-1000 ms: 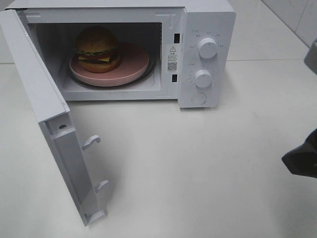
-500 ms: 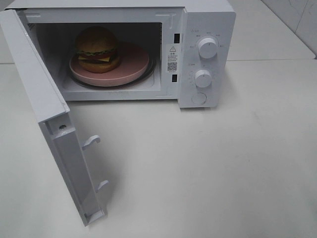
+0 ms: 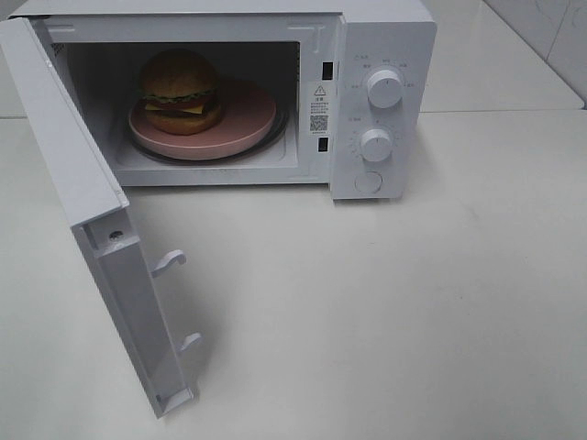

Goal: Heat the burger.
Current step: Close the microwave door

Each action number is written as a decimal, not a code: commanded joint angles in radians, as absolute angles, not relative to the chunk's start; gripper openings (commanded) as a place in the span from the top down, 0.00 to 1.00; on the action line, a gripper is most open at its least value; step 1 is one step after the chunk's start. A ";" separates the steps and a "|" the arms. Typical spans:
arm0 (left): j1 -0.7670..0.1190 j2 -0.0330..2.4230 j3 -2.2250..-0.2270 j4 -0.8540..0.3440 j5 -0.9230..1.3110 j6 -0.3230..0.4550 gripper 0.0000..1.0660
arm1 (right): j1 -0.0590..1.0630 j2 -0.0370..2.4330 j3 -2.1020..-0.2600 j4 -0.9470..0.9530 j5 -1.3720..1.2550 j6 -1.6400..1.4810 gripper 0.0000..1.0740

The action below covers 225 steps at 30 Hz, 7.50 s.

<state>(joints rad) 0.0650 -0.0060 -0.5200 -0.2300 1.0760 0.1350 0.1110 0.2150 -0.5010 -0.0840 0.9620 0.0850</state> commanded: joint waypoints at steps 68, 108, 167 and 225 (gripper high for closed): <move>0.063 -0.009 -0.540 -0.231 0.978 0.051 0.12 | 0.105 -0.031 -0.497 -0.096 0.962 0.090 0.29; 0.063 0.454 -0.190 -0.190 -0.144 0.051 1.00 | 0.105 -0.031 -0.497 -0.095 0.962 0.090 0.29; -0.225 1.432 -0.263 0.157 -0.963 -0.226 1.00 | 0.105 -0.031 -0.497 -0.095 0.962 0.090 0.29; -0.635 2.032 -1.161 -0.222 -0.696 -0.075 1.00 | 0.105 -0.031 -0.497 -0.095 0.962 0.098 0.29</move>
<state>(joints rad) -0.6660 2.0220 -1.1190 -0.1140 -0.6770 -0.0840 0.1110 -0.0050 -0.5010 -0.0920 0.9660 0.0870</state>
